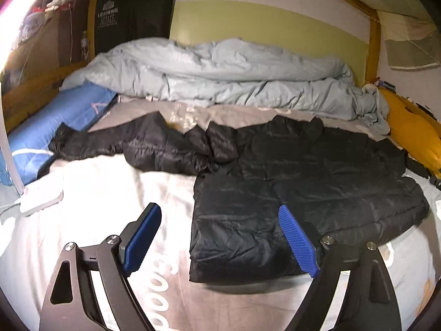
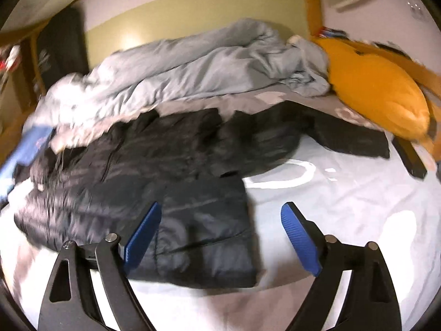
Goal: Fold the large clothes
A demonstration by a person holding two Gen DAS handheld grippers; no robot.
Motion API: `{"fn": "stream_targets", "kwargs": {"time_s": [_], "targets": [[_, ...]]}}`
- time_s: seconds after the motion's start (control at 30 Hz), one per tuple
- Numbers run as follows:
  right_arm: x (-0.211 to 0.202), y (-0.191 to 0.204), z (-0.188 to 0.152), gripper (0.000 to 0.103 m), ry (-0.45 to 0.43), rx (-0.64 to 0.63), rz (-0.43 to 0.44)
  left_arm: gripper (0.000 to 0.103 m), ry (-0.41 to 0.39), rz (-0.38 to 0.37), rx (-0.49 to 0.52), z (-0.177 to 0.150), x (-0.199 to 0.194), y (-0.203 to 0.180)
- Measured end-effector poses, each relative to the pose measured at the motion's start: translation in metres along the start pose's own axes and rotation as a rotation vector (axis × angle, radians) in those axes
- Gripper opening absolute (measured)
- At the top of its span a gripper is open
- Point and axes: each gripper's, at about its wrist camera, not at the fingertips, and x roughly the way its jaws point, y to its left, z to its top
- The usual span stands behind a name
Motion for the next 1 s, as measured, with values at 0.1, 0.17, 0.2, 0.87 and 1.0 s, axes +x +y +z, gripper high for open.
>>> {"fn": "stream_targets", "kwargs": {"time_s": [0.1,0.17,0.2,0.87,1.0], "targets": [[0.011,-0.013,-0.002,0.088,0.033,0.046,0.032,0.089,0.094,-0.122,-0.03,-0.007,0.027,0.007],[0.027,-0.016,-0.006,0.088,0.088,0.048,0.051,0.086,0.136,-0.152,-0.065,-0.012,0.041,0.011],[0.036,-0.018,-0.009,0.088,0.116,0.046,0.06,0.079,0.156,-0.181,-0.089,-0.015,0.049,0.014],[0.079,0.008,-0.002,0.048,0.059,-0.028,0.015,0.033,0.111,-0.102,-0.081,-0.012,0.076,0.0],[0.062,-0.009,0.002,0.062,0.04,0.029,0.045,0.074,0.072,-0.092,-0.142,-0.009,0.06,0.013]]}}
